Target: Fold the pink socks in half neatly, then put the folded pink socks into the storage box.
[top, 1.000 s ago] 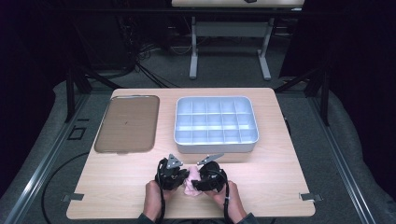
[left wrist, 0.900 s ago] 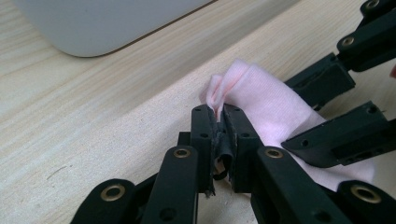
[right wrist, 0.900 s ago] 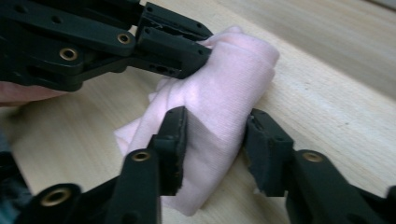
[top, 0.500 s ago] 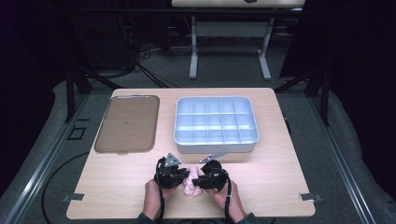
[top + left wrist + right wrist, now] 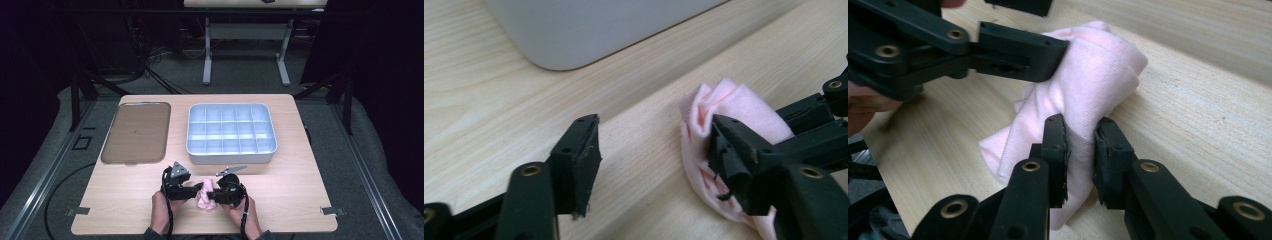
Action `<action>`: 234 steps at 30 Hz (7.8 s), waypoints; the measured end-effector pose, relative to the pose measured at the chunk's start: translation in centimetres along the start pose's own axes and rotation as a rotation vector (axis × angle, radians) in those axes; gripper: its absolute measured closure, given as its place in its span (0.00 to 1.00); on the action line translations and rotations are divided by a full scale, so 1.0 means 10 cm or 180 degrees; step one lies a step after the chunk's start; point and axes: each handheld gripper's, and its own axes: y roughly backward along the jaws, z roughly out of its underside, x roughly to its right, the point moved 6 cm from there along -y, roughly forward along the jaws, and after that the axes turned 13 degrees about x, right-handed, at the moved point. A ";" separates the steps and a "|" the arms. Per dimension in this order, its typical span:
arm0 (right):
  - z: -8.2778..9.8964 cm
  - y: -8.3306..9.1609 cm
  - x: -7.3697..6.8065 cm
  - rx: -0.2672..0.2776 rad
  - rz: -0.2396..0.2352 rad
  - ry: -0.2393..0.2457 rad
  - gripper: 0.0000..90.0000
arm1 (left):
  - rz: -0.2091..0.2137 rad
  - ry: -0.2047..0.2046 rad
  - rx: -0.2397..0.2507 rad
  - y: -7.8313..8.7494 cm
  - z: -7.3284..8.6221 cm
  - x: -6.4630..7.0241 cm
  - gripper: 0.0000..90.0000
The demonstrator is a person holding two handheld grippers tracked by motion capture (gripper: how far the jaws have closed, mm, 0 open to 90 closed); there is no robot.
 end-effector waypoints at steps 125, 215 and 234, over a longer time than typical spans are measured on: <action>-0.44 1.11 0.51 0.0933 0.0448 0.0120 0.87 | -0.0427 -0.0274 -0.0201 0.31 0.40 -0.17 0.00; -1.20 1.36 1.59 0.1561 0.1568 0.0377 0.86 | -0.0429 -0.0269 -0.0196 0.31 0.40 -0.17 0.00; -1.16 1.16 1.66 0.1307 0.1645 0.0434 0.86 | -0.0426 -0.0283 -0.0198 0.31 0.40 -0.17 0.00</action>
